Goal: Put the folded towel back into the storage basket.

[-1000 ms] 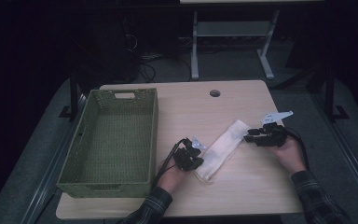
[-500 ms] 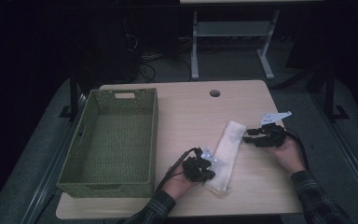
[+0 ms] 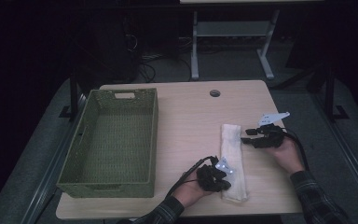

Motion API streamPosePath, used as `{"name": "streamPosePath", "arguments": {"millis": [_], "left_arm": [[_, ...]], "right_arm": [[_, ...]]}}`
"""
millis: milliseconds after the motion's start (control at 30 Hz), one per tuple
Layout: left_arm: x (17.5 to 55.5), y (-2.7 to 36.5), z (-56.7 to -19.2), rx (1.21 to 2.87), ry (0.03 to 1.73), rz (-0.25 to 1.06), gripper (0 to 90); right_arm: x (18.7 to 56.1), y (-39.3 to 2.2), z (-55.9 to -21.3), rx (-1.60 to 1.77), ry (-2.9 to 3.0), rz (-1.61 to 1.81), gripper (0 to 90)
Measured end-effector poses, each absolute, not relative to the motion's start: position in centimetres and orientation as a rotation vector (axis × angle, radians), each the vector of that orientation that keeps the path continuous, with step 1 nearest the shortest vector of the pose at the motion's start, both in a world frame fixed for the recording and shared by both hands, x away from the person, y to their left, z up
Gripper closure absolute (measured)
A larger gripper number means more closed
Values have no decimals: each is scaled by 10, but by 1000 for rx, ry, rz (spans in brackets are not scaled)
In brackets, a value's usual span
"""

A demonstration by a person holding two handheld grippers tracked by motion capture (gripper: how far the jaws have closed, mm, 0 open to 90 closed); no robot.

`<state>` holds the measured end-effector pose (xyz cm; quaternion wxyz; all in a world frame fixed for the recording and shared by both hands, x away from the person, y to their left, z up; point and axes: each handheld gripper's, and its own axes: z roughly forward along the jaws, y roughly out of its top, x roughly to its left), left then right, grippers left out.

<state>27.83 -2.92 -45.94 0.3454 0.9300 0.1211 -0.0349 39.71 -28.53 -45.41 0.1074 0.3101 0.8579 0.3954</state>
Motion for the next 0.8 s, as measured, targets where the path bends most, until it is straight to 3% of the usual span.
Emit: {"name": "streamPosePath", "arguments": {"millis": [567,667,800], "left_arm": [[312,-42,-450,2397,186,-19,367],[315,-47,-455,2419,152,-7,305],[321,-52,-458,2430,145,-11,291]], "right_arm": [[397,-286,-453,910,2519,1171,494],[397,-286,-453,906,2519,1168,494],[397,-286,-453,910,2520,1167,495]]}}
